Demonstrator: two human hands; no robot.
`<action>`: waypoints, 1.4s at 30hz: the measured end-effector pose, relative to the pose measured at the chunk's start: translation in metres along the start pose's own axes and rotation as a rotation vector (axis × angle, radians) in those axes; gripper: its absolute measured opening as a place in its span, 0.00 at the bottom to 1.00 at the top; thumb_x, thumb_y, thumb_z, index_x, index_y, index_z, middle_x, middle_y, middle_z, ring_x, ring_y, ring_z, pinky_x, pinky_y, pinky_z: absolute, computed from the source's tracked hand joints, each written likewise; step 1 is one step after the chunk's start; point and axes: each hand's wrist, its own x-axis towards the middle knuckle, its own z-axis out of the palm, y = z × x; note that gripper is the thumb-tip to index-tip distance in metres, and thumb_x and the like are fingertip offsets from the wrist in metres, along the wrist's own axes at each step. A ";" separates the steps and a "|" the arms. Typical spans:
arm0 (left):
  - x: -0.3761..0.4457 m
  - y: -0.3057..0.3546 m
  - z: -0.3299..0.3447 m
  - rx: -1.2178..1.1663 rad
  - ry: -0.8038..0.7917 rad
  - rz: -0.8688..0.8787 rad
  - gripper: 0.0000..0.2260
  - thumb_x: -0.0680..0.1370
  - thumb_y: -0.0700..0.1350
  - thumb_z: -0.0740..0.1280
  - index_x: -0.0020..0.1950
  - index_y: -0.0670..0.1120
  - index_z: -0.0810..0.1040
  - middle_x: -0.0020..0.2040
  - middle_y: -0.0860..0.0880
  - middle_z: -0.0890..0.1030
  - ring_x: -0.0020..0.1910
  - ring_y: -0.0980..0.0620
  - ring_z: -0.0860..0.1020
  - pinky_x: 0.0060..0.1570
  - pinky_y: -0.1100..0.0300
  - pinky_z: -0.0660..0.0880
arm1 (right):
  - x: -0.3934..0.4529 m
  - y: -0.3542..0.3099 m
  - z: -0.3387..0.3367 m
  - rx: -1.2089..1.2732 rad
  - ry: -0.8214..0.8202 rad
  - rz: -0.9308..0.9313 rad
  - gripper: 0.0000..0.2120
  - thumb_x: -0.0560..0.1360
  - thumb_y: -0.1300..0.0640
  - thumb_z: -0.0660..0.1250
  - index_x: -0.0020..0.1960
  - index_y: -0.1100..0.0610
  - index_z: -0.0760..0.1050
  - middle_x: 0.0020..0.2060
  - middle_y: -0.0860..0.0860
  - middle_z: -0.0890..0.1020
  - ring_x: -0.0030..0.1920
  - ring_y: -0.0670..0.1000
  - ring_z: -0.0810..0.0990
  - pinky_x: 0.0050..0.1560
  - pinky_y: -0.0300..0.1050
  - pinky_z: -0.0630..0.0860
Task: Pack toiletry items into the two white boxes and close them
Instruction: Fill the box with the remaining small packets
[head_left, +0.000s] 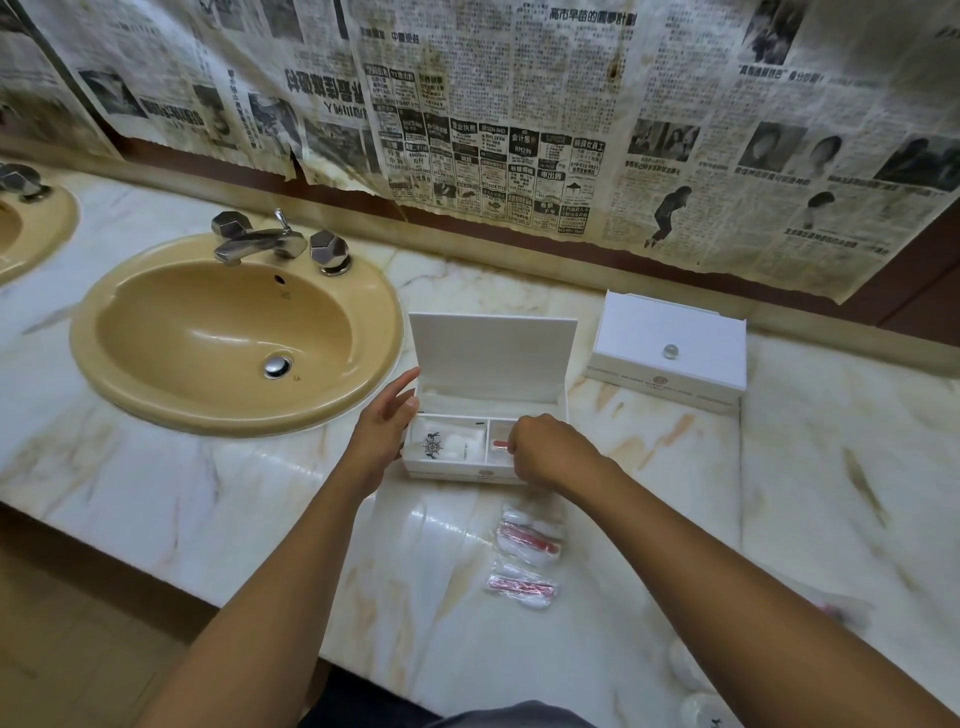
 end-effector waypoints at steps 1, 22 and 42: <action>0.000 0.000 0.000 -0.003 -0.002 -0.002 0.16 0.83 0.48 0.60 0.68 0.64 0.73 0.55 0.58 0.77 0.46 0.62 0.75 0.41 0.60 0.68 | 0.000 0.000 0.000 0.022 0.013 -0.005 0.09 0.75 0.64 0.58 0.49 0.59 0.75 0.46 0.56 0.76 0.44 0.59 0.76 0.38 0.41 0.70; 0.005 -0.007 -0.002 -0.017 -0.022 0.006 0.16 0.83 0.49 0.61 0.65 0.68 0.74 0.62 0.56 0.80 0.45 0.51 0.71 0.39 0.57 0.67 | -0.012 0.001 0.011 0.130 0.188 -0.101 0.14 0.75 0.54 0.60 0.56 0.55 0.79 0.56 0.50 0.80 0.56 0.53 0.77 0.54 0.48 0.76; 0.001 -0.001 0.000 -0.030 -0.008 0.002 0.15 0.83 0.48 0.60 0.68 0.65 0.72 0.67 0.52 0.74 0.56 0.62 0.73 0.49 0.57 0.70 | -0.031 0.020 0.070 -0.148 0.179 -0.131 0.04 0.74 0.59 0.65 0.42 0.55 0.71 0.48 0.53 0.80 0.49 0.56 0.79 0.39 0.41 0.65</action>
